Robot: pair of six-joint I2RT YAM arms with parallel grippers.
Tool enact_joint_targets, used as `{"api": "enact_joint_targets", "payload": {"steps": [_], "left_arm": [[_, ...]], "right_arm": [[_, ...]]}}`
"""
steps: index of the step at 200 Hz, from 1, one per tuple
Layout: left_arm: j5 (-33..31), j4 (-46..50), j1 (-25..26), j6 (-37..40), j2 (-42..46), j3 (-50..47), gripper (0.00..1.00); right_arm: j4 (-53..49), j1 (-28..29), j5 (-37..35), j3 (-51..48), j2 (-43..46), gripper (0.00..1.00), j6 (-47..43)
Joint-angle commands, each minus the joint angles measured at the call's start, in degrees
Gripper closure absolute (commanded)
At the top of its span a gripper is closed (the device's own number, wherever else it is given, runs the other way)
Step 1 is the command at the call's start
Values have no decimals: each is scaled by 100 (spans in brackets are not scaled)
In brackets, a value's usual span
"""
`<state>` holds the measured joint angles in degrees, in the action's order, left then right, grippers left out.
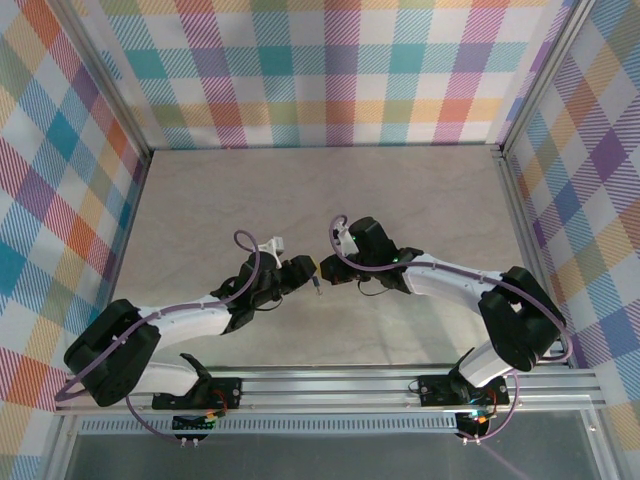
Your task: Lock with the key
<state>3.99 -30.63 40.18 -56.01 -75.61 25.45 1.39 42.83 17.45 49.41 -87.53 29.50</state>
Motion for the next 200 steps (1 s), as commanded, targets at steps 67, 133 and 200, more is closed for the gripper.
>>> {"api": "enact_joint_targets", "payload": {"steps": [67,133,200], "left_arm": [[242,-1601,-116,-544,-347,-413,68],[610,-2739,-170,-927,-801,-735,74],[780,-3806,-186,-1323,-1459,-838,80]], "right_arm": [[388,39,206,-89,-154,100,140],[424,41,240,-89,-188,100,167],[522,41,267,-124,-308,100,221]]}}
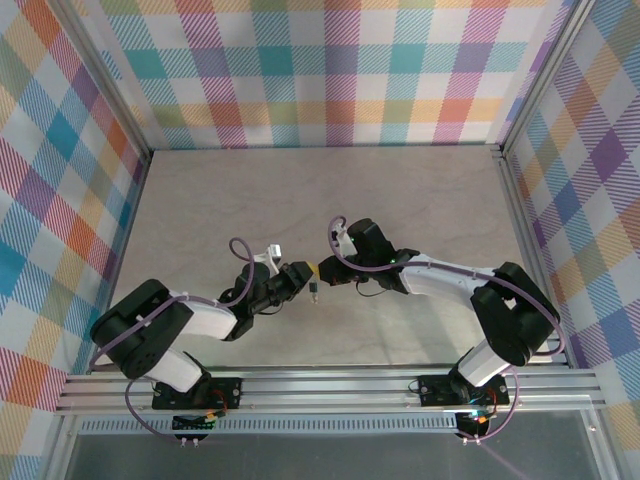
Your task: Lock with the key
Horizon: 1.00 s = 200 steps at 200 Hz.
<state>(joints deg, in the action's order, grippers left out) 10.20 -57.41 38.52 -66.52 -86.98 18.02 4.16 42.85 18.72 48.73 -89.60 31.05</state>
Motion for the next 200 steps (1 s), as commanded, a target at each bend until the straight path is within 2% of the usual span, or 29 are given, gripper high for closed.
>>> {"api": "enact_joint_targets", "payload": {"steps": [1,25,42,54,70,82,102,115,137,153,178,200], "left_arm": [[163,-1152,-20,-281,-343,-101,80],[298,-1954,-55,-564,-960,-150,82],[502,-1993,-147,-665,-1156,-98,84],[649,-1964,-267,-564,-1011,-116,83],[602,-1719,-432,-422,-539,-232,80],[606,-1073,-541,-253,-79,-214,76],[510,393,-548,271,787,-82,71],[294,1301,-555,605,1491,-85,63],[-352,3872,-539,1387,2974,259,55],[-853,5160,-548,1768,3874,445,47],[-1319,6541,-556,2192,4763,768,46],[-1486,7158,-556,2321,5094,919,44]], "right_arm": [[248,39,140,-57,-105,100,67],[285,35,160,-70,-169,100,103],[246,37,33,-141,-101,100,100],[118,39,-172,-209,16,88,132],[-65,43,-415,-259,108,78,222],[-154,44,-509,-293,106,66,385],[-52,71,-512,-421,-1,53,823],[-103,143,-588,-436,-110,47,1067],[-679,385,-1145,-163,-258,40,1324],[-1067,566,-1503,87,-378,34,1537],[-1397,797,-1784,344,-638,28,2059],[-1392,870,-1891,388,-785,24,2470]]}}
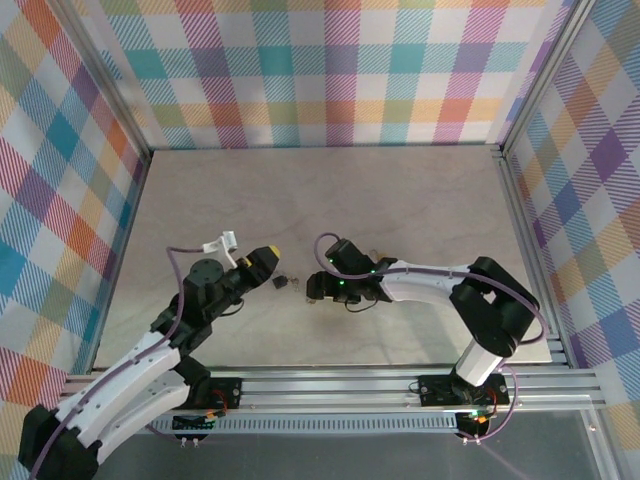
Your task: Lock with the key
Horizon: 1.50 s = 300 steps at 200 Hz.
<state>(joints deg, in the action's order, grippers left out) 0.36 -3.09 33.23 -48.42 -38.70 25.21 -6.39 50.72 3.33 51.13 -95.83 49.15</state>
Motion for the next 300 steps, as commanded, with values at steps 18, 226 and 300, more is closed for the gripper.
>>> {"api": "enact_joint_targets", "payload": {"steps": [18,226,300], "left_arm": [[-560,1994,-27,535,370,221,43],[-1002,3172,-27,852,785,675,40],[-956,3171,-27,843,776,652,39]], "right_arm": [[-392,105,-413,298,-324,23,822],[-2793,516,-1045,2734,-2050,43,1097],[-2958,366,-972,3215,-2612,53,291]]}}
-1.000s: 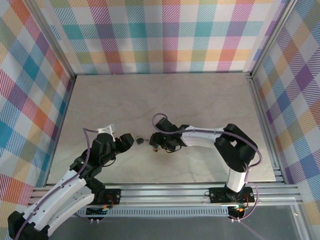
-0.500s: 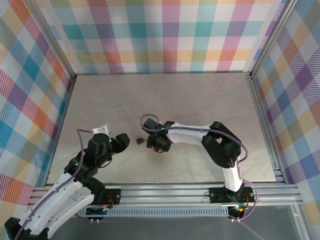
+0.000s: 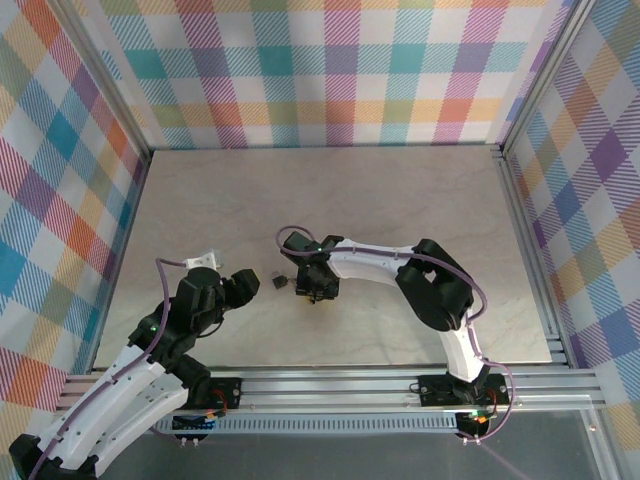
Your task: Lock with the key
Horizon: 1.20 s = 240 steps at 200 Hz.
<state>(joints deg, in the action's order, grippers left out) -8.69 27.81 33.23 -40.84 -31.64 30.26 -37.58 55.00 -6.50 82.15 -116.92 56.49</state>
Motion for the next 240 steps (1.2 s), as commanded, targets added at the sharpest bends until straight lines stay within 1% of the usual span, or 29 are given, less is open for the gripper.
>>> {"api": "enact_joint_targets", "payload": {"steps": [1,17,53,72,84,99,123,137,186,224,240], "left_arm": [[-52,78,-27,85,66,147,39],[-32,58,-27,79,45,134,39],[20,-3,-27,67,-23,129,39],[44,-59,-27,60,-70,128,39],[73,-99,-27,59,-103,120,39],[85,-140,-27,42,-146,112,39],[132,-193,-27,32,-210,112,38],[146,-214,-27,32,-238,112,38],[276,-388,-27,-57,-350,20,38],[343,-548,-27,-150,-398,-71,38],[397,-685,-23,-216,-466,-124,38]], "right_arm": [[158,-61,6,120,-505,53,-458],[127,-60,-79,187,-582,53,-715],[-357,-76,-438,568,-905,54,-1436],[-357,-121,-452,552,-937,61,-1715],[-379,-147,-509,521,-919,63,-1818],[-346,-182,-508,448,-834,65,-1937],[-352,-183,-632,394,-679,65,-2228],[-374,-199,-703,338,-639,67,-2371],[107,-365,-361,-246,-271,74,-2667],[382,-406,-343,-713,249,79,-2887],[577,-463,-207,-961,520,79,-2962]]}}
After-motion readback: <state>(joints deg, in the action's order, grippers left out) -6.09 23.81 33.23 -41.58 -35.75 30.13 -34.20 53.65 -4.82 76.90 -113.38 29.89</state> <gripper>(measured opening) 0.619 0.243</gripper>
